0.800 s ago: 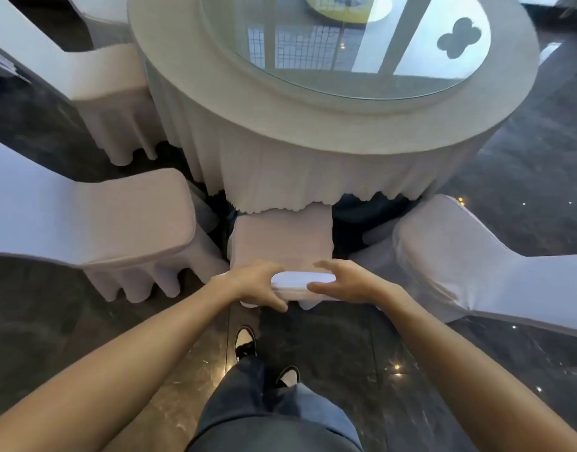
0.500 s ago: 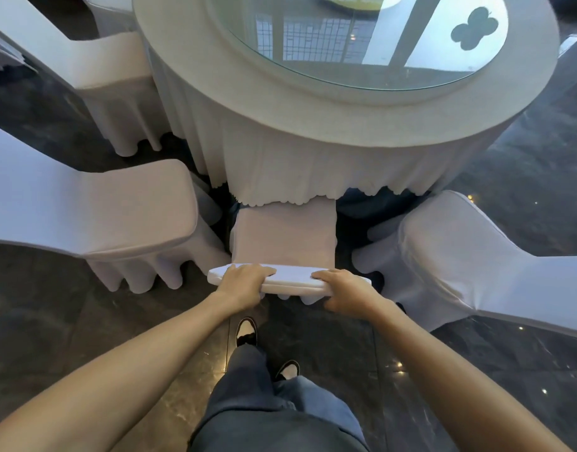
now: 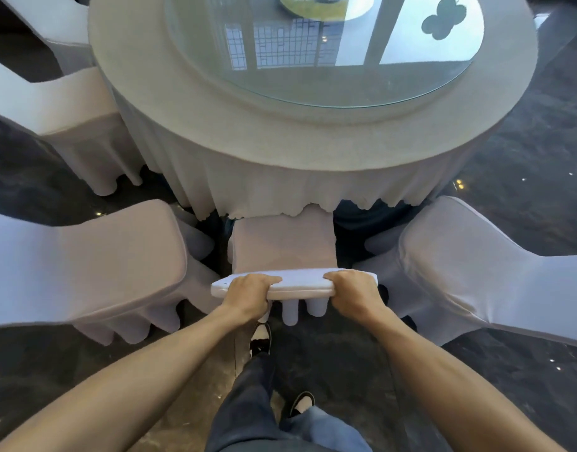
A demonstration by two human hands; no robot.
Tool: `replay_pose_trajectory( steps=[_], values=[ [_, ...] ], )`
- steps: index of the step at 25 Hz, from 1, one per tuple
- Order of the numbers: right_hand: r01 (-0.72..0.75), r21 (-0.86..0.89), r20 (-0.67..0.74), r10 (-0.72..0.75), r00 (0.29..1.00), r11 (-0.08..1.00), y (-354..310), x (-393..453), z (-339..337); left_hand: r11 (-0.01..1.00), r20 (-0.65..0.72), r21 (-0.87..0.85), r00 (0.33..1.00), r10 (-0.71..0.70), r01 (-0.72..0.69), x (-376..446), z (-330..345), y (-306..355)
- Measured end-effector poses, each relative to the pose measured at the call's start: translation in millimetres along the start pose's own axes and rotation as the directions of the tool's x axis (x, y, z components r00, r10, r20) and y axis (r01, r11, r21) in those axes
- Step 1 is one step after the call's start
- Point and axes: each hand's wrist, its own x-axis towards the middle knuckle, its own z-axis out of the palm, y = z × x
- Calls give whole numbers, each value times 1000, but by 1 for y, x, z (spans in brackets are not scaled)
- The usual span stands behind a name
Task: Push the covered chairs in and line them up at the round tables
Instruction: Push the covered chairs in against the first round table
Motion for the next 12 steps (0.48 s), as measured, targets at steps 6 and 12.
replay_pose_trajectory(
  steps=[6,12],
  values=[
    [-74,18,-46,75,996,997,5,82,-35,998,30,53,999,18,-20,88,-54,-15],
    [-107,37,-57,108,992,994,8,130,-65,995,0,79,998,60,-60,143,-84,-17]
  ],
)
